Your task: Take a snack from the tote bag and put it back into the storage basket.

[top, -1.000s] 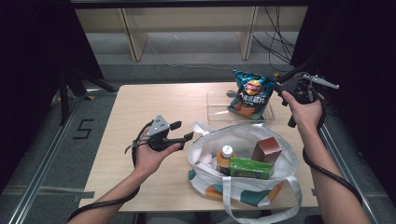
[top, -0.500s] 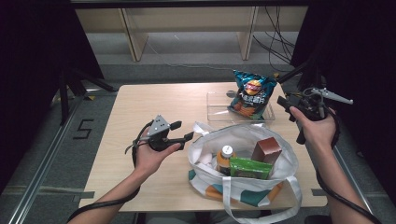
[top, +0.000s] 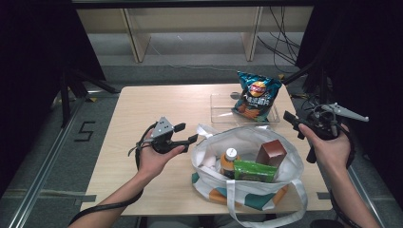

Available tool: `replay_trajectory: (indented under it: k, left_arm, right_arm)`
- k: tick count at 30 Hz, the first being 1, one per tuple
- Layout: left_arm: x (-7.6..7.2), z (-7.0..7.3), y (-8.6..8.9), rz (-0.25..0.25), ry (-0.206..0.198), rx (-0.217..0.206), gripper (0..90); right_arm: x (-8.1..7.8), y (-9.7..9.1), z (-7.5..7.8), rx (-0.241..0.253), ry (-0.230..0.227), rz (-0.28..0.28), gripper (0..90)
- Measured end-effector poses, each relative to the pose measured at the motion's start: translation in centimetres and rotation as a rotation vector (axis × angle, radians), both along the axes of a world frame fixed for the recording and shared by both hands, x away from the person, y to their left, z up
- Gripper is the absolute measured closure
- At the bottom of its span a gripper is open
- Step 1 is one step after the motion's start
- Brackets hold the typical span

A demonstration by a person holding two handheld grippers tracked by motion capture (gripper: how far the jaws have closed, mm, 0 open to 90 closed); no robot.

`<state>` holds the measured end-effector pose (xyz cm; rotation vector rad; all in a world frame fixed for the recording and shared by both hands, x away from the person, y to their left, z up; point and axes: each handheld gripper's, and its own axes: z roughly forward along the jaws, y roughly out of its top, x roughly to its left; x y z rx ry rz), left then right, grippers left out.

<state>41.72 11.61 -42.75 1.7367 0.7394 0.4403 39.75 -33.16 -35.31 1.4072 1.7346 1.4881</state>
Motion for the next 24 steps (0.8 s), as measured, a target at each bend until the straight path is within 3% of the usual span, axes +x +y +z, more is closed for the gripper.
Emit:
replay_trajectory:
  k: [24]
  left_arm:
    - [-0.1, 0.2, 0.0, 0.003, -0.006, 0.001, 32.6]
  right_arm:
    - [-5.0, 3.0, -1.2, -0.014, -0.009, 0.090, 37.3]
